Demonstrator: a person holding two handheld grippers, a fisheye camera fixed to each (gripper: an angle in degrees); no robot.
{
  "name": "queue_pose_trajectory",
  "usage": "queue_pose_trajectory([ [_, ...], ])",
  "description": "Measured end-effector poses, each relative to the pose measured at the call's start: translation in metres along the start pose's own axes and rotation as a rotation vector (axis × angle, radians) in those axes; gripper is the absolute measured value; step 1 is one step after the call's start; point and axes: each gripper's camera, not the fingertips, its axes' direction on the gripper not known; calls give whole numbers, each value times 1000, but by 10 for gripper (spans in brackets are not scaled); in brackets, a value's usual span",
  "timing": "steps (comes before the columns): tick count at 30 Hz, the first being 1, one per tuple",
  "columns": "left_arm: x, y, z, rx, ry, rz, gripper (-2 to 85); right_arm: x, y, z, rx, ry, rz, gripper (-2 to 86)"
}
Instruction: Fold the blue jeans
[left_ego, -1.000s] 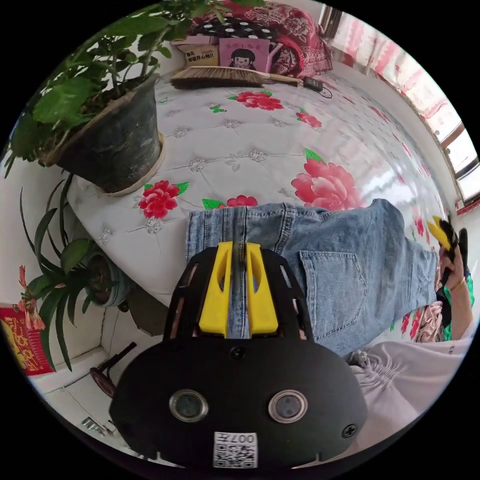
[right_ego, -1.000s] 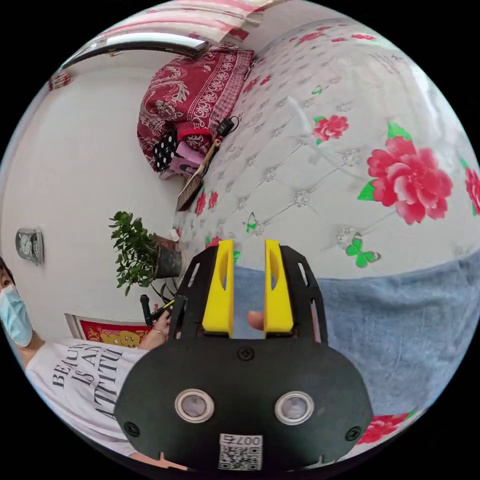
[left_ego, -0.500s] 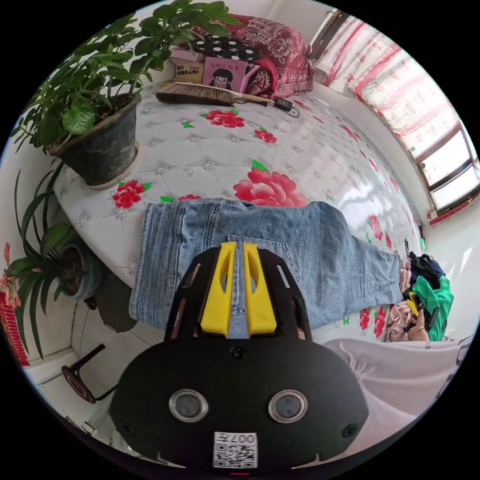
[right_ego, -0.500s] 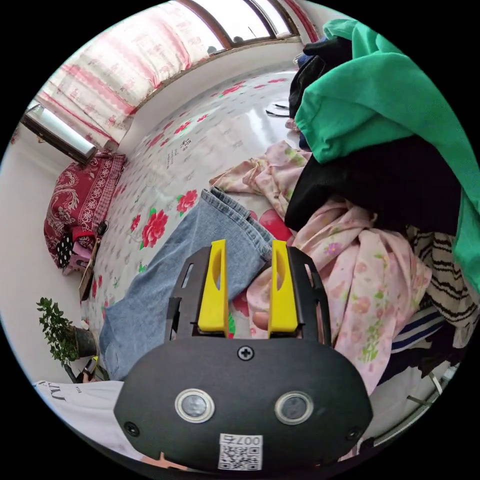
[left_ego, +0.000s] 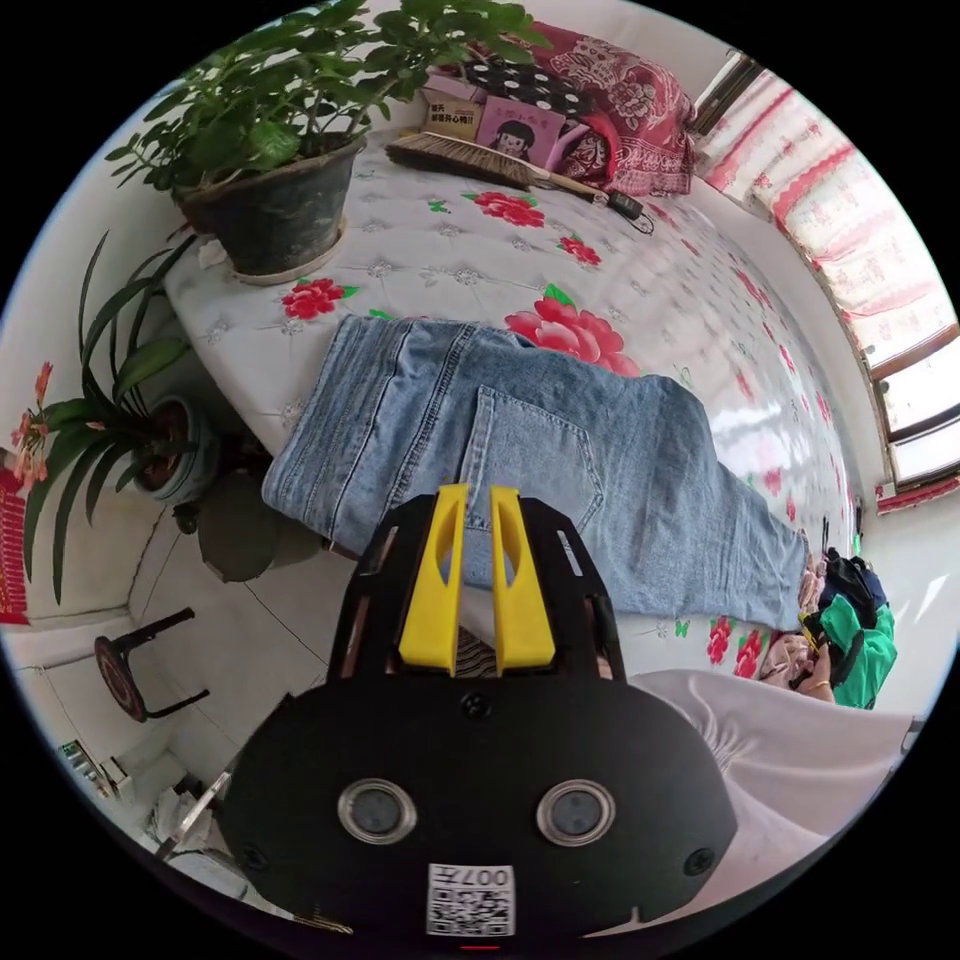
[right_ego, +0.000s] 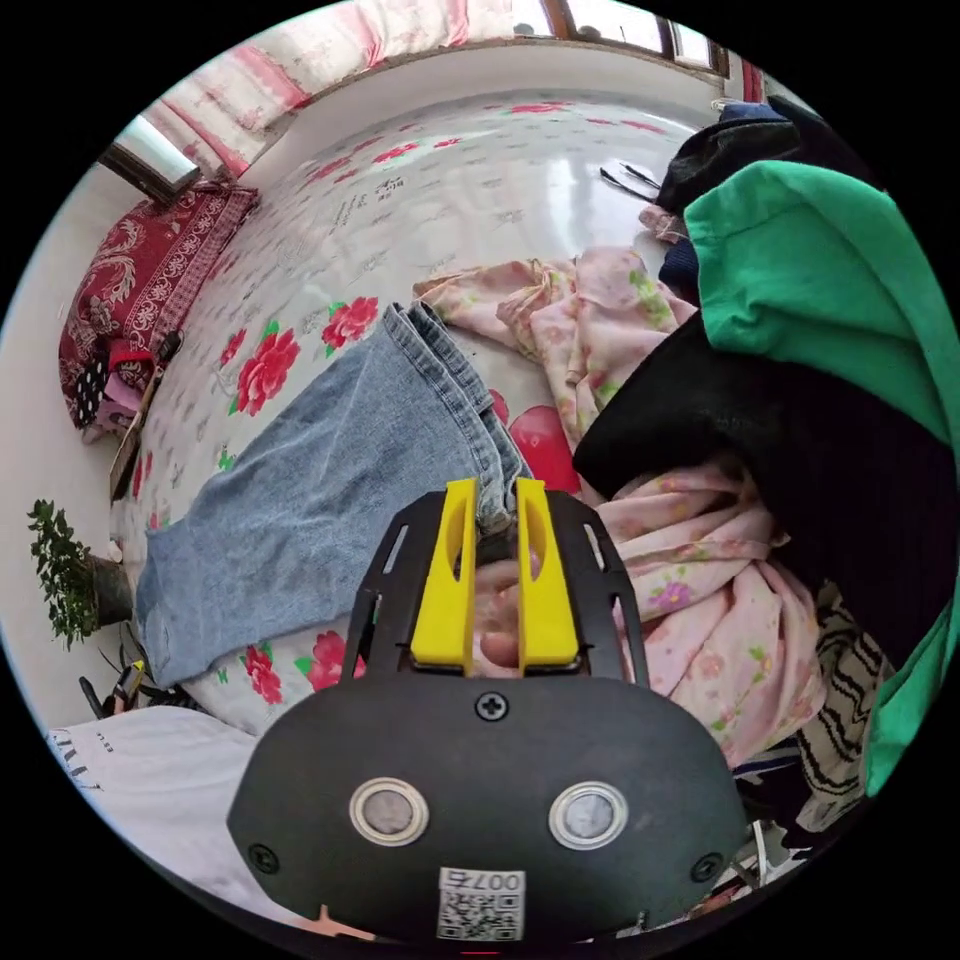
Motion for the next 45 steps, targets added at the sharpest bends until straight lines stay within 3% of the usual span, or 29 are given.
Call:
queue_pose_trajectory([
  [4,-37,11,-9,24,34,-100,50,-121,-14,-82,193,-250,-213,27],
  [9,-111,26,-18,70,147,-304,66,-329,26,-116,170,-454,-664,14],
  [13,-155,33,-20,92,212,-391,83,-492,116,-62,-12,-567,-963,18],
  [16,-183,36,-16,121,277,-429,91,-569,183,27,-223,-598,-973,25],
  [19,-201,34,-8,112,309,-443,94,-612,239,121,-494,-546,-936,41],
  [21,-214,34,-9,111,315,-449,97,-622,262,146,-569,-518,-909,51],
  [24,-229,36,-15,115,355,-436,98,-624,280,137,-510,-483,-924,69],
  [28,-243,43,-22,128,386,-431,98,-628,292,130,-365,-282,-993,88],
  [36,-264,42,-30,119,427,-440,96,-702,350,196,-450,-144,-1225,100],
  [40,-266,43,-35,115,432,-425,96,-724,377,242,-512,35,-1311,83],
  [45,-275,47,-43,125,420,-422,94,-708,322,213,-451,-116,-1116,33],
])
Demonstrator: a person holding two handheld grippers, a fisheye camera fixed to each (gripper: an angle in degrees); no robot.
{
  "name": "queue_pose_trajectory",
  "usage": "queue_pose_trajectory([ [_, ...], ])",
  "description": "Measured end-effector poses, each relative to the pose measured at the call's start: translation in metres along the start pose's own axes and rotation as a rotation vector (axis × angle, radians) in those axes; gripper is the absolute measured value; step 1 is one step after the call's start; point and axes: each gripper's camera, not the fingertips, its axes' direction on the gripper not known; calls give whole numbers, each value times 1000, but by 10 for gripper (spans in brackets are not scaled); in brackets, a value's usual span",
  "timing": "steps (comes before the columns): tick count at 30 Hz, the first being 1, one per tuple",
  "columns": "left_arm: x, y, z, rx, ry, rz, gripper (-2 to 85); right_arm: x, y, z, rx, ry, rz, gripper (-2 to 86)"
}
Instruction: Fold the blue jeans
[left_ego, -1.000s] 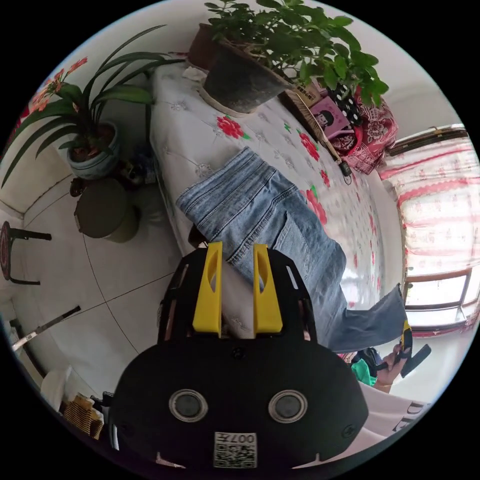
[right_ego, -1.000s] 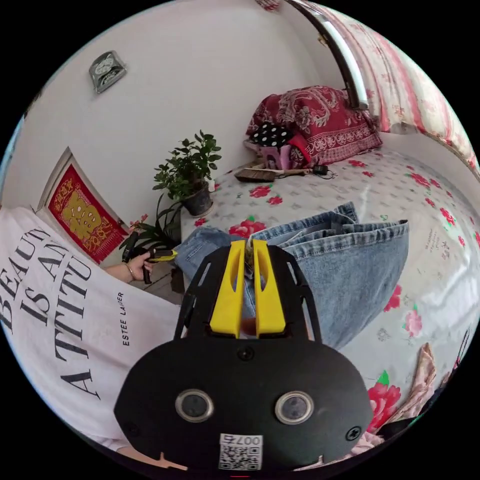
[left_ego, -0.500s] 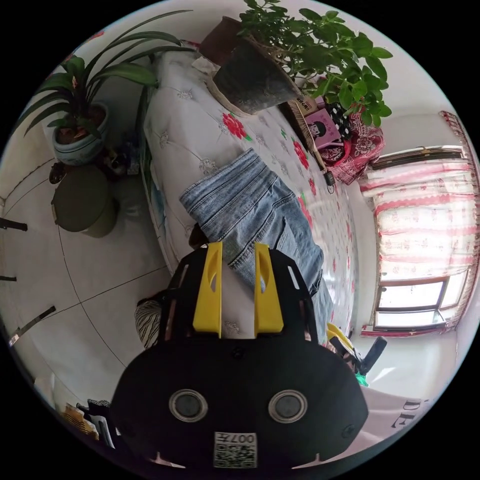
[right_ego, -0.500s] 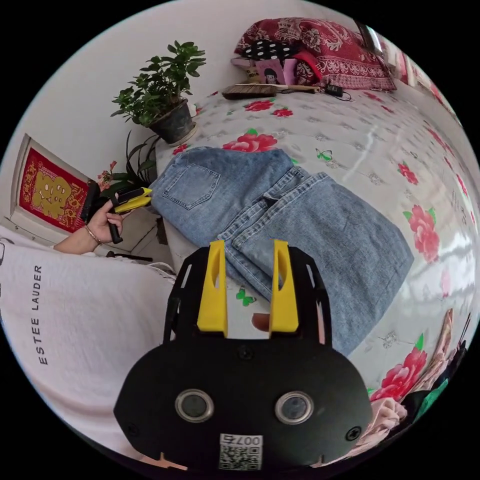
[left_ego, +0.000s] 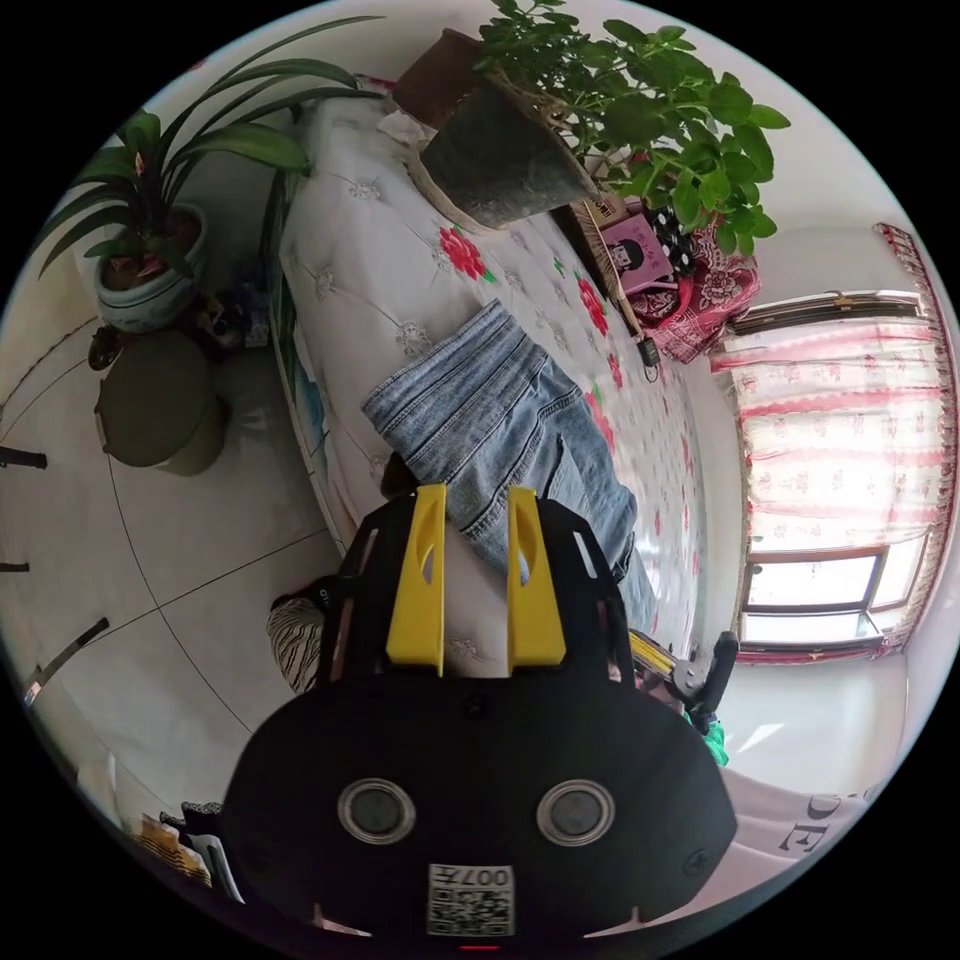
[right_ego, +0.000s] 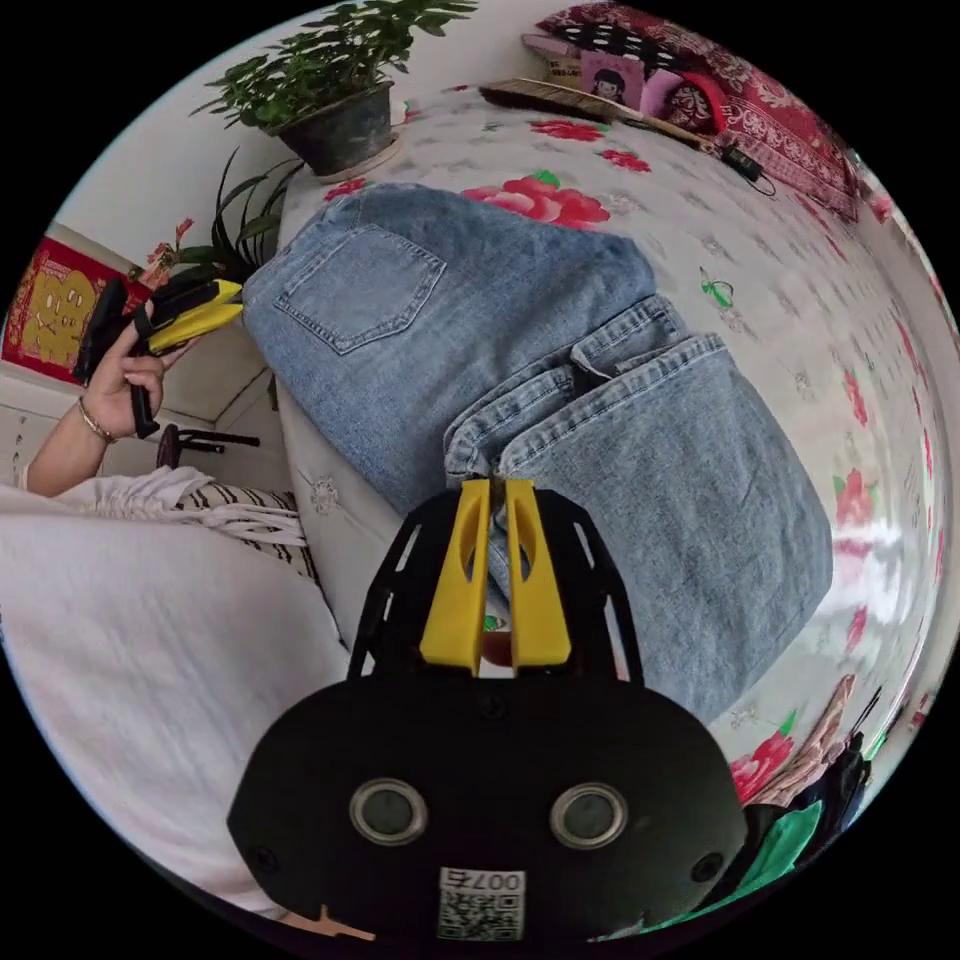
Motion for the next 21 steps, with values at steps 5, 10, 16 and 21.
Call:
queue_pose_trajectory([
  [5,-5,1,-5,13,-19,8,94,30,31,-89,267,-51,11,10],
  [10,2,3,12,18,4,6,102,29,26,-41,118,-75,-39,18],
  [16,16,9,30,3,-100,-61,89,66,53,-7,46,-206,78,46],
  [21,44,26,30,48,-78,28,24,108,116,-60,201,-160,163,54],
])
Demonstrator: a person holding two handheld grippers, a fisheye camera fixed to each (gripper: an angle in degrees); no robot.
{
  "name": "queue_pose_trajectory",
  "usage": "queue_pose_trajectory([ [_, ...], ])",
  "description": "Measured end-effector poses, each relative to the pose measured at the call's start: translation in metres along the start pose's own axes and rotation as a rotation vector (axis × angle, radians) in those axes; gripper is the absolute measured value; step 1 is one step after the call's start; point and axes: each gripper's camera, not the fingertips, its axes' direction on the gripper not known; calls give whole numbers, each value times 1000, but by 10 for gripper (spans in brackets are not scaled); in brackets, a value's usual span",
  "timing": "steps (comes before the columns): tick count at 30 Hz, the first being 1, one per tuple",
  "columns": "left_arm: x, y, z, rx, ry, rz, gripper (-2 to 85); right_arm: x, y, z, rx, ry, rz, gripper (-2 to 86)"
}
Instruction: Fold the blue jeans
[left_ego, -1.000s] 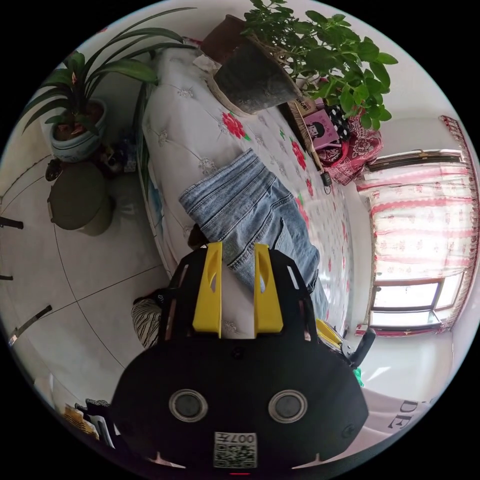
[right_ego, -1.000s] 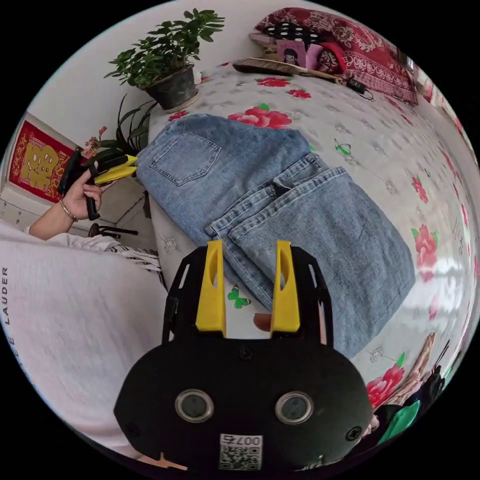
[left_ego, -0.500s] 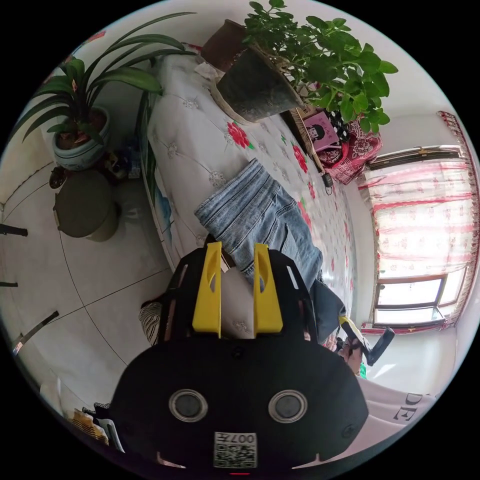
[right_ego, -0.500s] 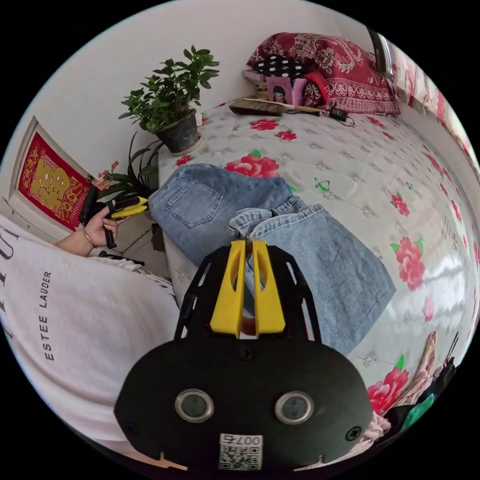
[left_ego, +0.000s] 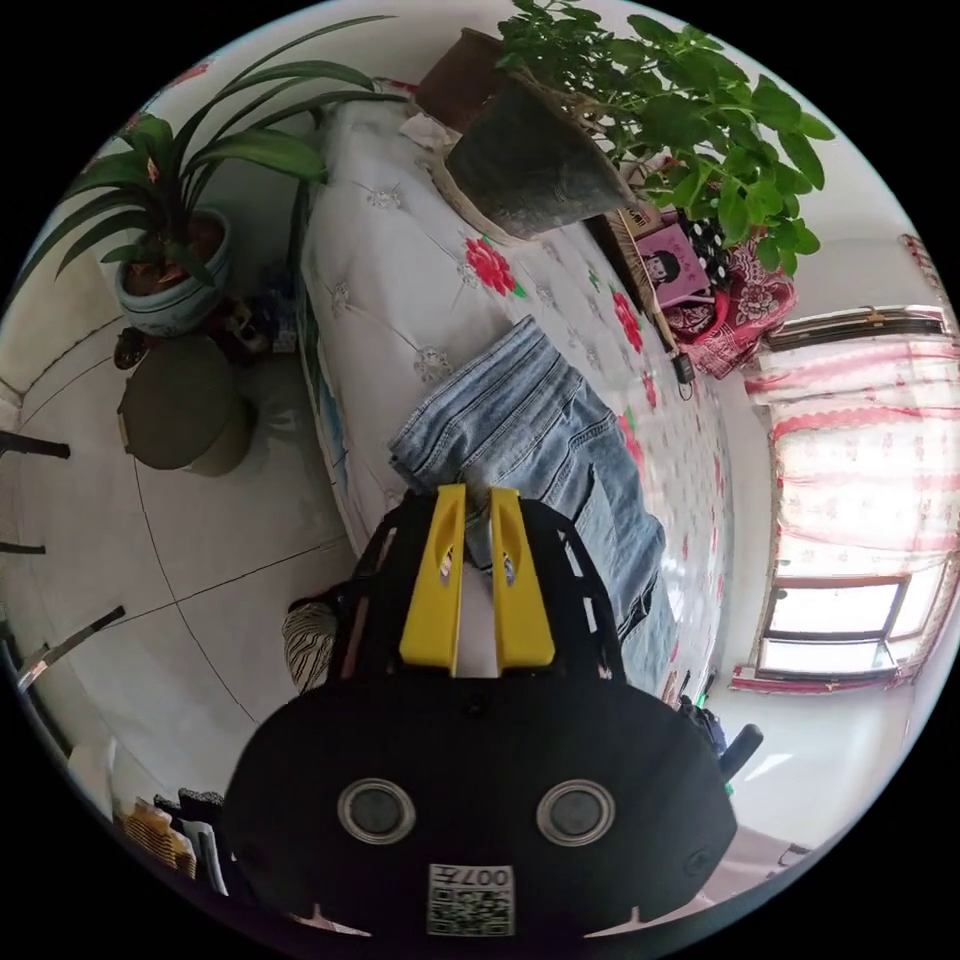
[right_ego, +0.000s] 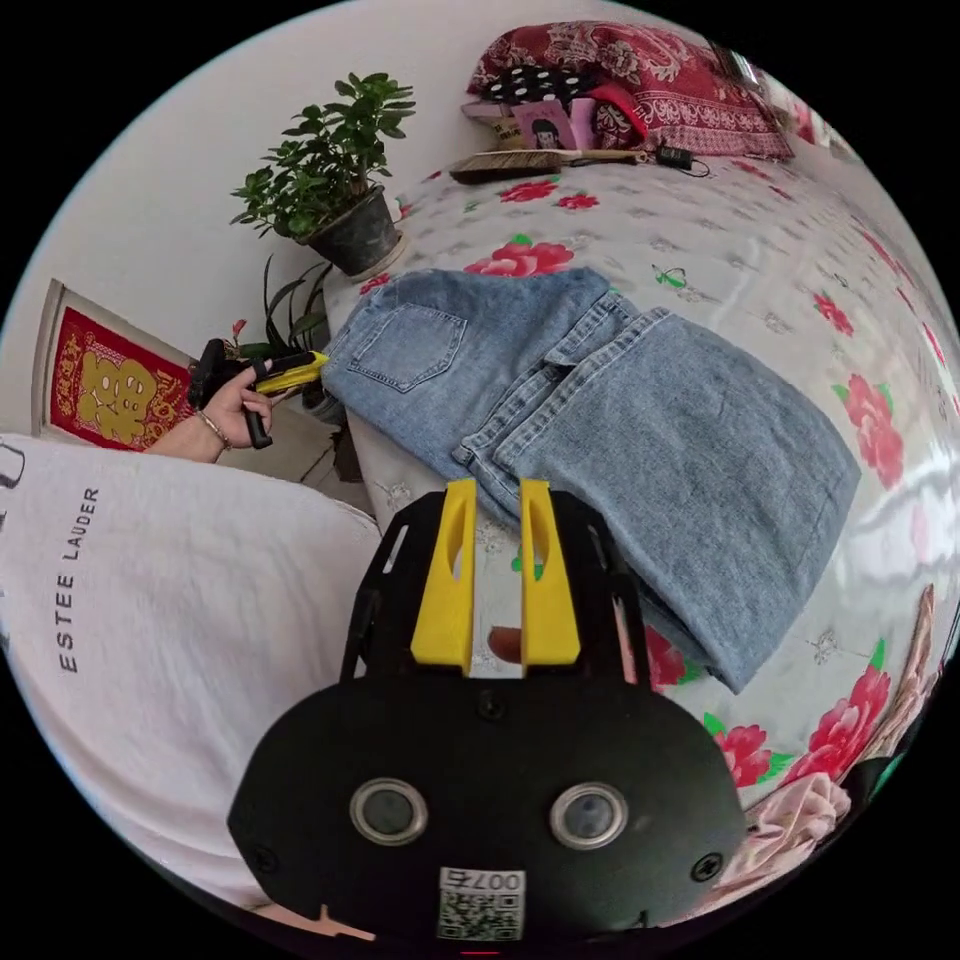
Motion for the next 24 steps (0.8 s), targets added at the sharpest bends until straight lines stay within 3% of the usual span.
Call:
queue_pose_trajectory([
  [4,75,20,-16,79,72,259,1,58,48,-45,98,-20,163,60],
  [9,239,73,-8,66,243,711,-5,101,100,-81,194,-7,290,62],
  [15,391,195,51,-127,369,1143,-4,144,139,-111,254,14,377,65],
  [17,399,218,68,-135,344,1168,-4,156,145,-117,262,4,397,67],
  [20,361,195,62,-84,384,983,-2,165,145,-128,282,-3,385,73],
  [24,266,127,12,85,148,777,2,168,138,-117,252,2,354,75],
])
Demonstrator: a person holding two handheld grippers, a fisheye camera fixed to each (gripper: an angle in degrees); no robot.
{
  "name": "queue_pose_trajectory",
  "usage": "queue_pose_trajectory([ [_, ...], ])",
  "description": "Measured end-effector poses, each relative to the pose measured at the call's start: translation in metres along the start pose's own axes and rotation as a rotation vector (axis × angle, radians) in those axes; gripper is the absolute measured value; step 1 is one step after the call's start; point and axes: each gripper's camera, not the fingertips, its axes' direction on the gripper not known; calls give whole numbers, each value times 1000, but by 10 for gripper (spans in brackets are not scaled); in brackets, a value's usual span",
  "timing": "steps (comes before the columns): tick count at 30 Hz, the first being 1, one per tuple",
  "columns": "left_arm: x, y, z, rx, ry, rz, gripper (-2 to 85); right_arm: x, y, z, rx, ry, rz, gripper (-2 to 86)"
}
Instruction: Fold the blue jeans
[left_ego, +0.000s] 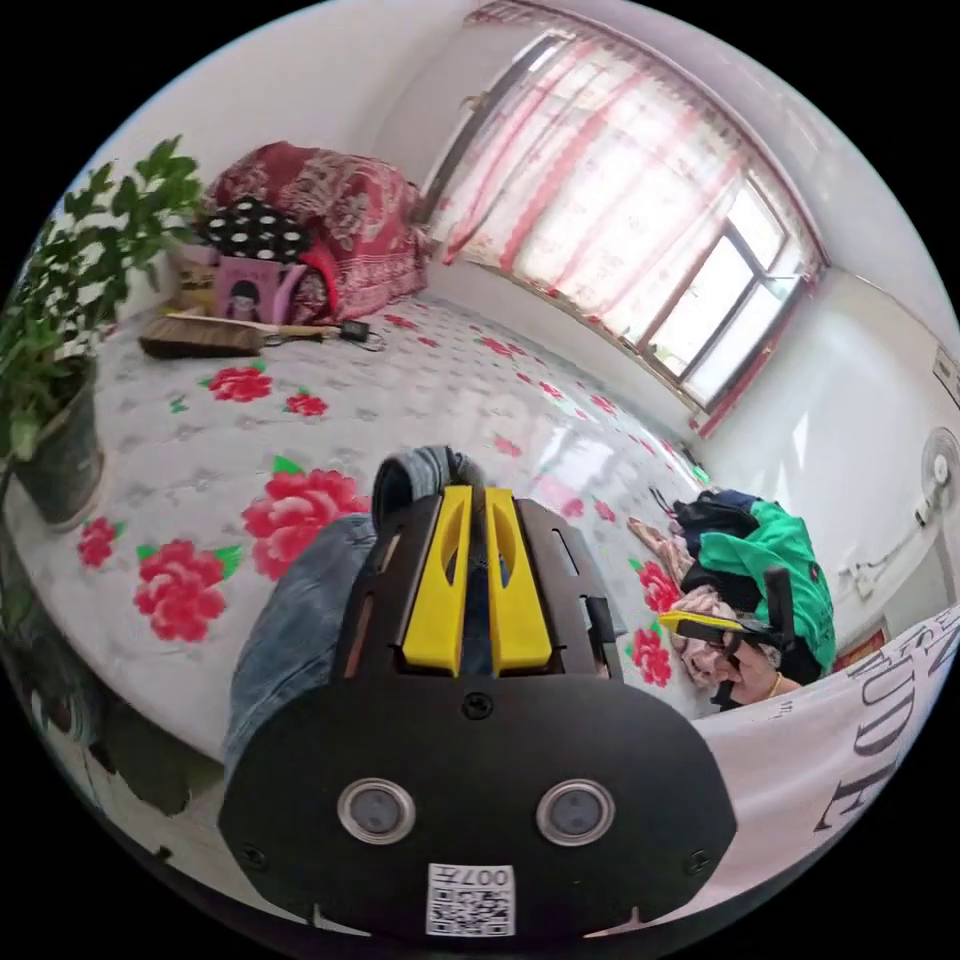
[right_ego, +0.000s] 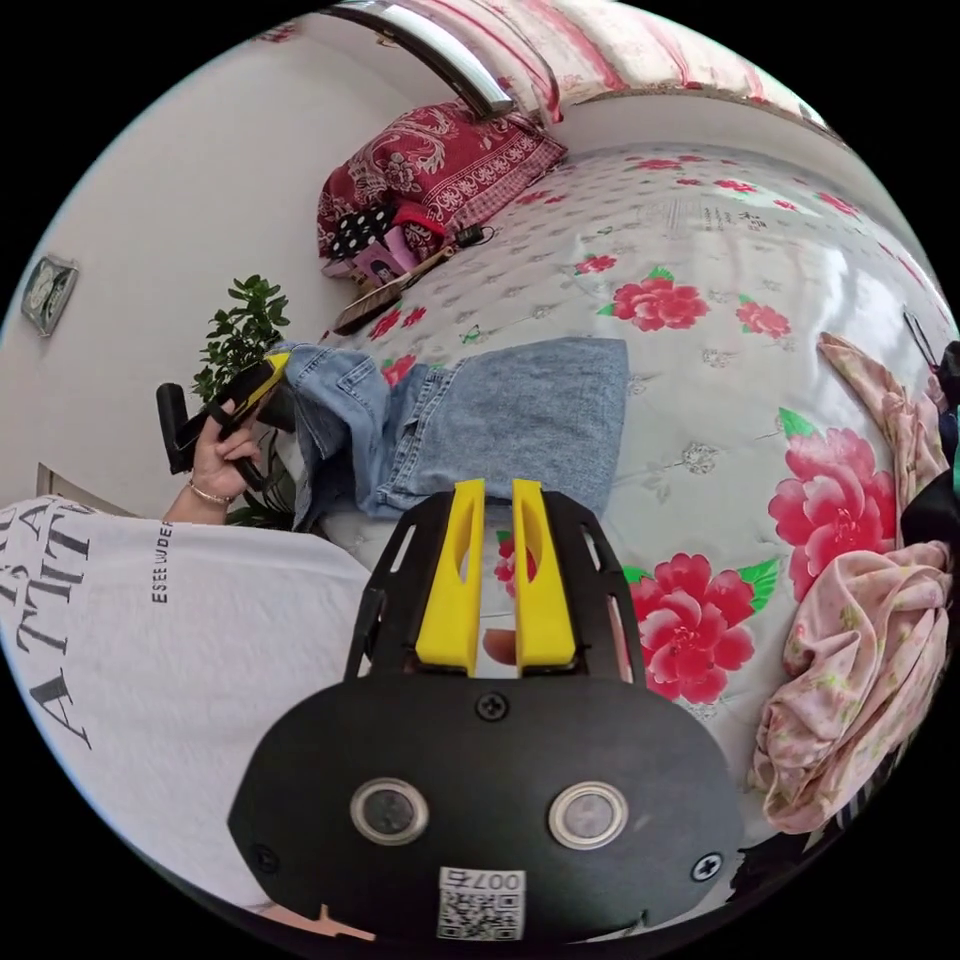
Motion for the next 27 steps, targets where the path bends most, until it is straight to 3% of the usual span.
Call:
queue_pose_trajectory([
  [6,-64,38,-60,-8,-79,-63,24,-31,-26,56,-105,-114,-73,85],
  [11,-44,82,-49,-75,-72,-14,55,-134,-65,106,-193,-137,-338,101],
  [15,-22,89,-43,-47,-6,69,39,-270,-83,150,-228,-188,-664,122],
  [19,8,63,-26,-39,49,193,42,-411,-63,208,-251,-64,-1050,145],
  [22,19,52,-11,-56,98,256,42,-452,-47,269,-279,183,-1188,141],
  [25,16,51,-7,-91,37,321,41,-438,-50,281,-147,359,-1138,97],
  [27,2,61,-5,-139,-37,343,55,-415,-70,267,-133,314,-1030,82],
])
